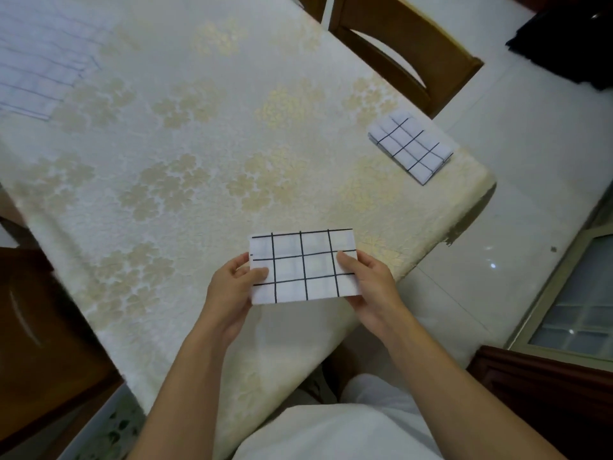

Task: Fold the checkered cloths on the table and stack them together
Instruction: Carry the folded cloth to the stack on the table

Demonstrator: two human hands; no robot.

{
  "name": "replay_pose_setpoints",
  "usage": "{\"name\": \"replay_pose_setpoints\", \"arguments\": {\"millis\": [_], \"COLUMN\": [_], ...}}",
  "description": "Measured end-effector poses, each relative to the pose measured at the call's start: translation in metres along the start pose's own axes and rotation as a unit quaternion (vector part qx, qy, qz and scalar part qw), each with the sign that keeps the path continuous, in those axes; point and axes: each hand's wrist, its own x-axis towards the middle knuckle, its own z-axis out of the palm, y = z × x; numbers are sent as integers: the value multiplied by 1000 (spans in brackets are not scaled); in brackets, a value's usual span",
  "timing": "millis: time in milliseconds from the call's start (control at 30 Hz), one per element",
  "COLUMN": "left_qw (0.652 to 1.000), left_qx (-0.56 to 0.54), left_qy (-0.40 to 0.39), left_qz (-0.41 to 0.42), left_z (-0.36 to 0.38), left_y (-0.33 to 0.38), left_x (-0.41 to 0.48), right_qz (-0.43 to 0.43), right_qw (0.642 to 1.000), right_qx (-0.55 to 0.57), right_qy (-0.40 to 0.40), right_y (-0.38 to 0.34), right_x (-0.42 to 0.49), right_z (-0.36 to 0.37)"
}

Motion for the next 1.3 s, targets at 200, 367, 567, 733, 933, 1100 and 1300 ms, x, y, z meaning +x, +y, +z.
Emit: {"name": "replay_pose_setpoints", "arguments": {"millis": [200, 367, 567, 733, 933, 1100, 1300], "left_qw": [977, 896, 858, 845, 813, 823, 805], "left_qx": [181, 351, 391, 419, 466, 436, 442], "left_qy": [-2, 34, -21, -75, -111, -139, -153], "left_qz": [112, 272, 332, 325, 330, 337, 365], "left_z": [26, 61, 115, 167, 238, 320, 446], "left_y": [-15, -26, -38, -48, -65, -70, -76], "left_x": [-18, -30, -40, -49, -40, -40, -28], "right_qz": [-57, -166, -218, -250, -251, -250, -234], "right_qw": [997, 965, 926, 896, 883, 884, 891], "right_qx": [-43, -134, -181, -210, -193, -169, -158], "right_qy": [41, 154, 250, 300, 346, 356, 354], "right_y": [5, 7, 5, -2, -16, -41, -100], "right_x": [-26, -47, -65, -85, -78, -58, -26], "right_z": [-28, -56, -111, -157, -218, -288, -401]}}
